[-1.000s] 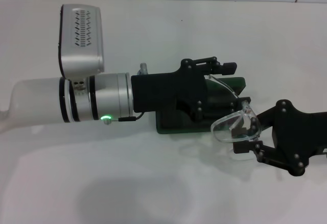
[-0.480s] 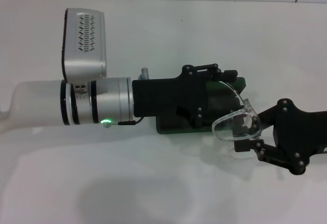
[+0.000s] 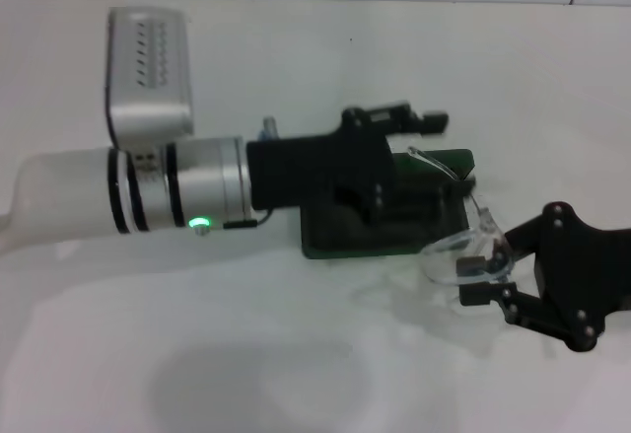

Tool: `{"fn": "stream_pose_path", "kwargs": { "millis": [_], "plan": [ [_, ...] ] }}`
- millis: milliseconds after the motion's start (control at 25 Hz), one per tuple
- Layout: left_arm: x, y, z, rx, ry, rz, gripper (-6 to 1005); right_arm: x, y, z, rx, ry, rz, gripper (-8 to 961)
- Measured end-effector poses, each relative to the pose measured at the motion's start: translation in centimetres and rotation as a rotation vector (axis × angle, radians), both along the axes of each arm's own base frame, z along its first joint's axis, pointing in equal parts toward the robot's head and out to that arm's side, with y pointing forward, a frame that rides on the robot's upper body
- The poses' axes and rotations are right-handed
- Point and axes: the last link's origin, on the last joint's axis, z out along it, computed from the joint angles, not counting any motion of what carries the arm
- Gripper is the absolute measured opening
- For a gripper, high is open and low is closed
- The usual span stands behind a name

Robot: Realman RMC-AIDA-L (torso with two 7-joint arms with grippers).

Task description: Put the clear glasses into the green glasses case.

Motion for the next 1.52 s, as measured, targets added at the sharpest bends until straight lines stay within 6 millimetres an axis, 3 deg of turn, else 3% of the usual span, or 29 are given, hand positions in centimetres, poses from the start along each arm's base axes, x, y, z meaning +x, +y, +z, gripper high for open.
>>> {"fn": "stream_pose_path", "kwargs": {
  "millis": [240, 440, 760, 1160, 1520],
  "plan": [
    [-0.9, 1.2, 2.1, 0.096, -0.106, 0.113, 758, 0.9, -1.6, 0.1, 0.069, 0.039, 0.097, 124],
    [-3.3, 1.7, 4.4, 0.197, -0.169, 0.236, 758, 1.1, -2.9, 0.4, 0.131, 0.124, 0.186, 123],
    [-5.7, 2.2, 5.3, 0.246, -0.177, 0.348, 758, 0.1, -4.8, 2.0, 0.193, 0.298, 0.36, 122],
    [-1.9, 1.7, 1.6, 0.09, -0.126, 0.212, 758, -1.8, -3.1, 0.9, 0.174, 0.375, 0.357, 122],
    [0.4, 0.5, 1.4, 0.022, -0.211, 0.126, 758, -2.1, -2.0, -0.6, 0.151, 0.305, 0.316, 121]
  ]
}}
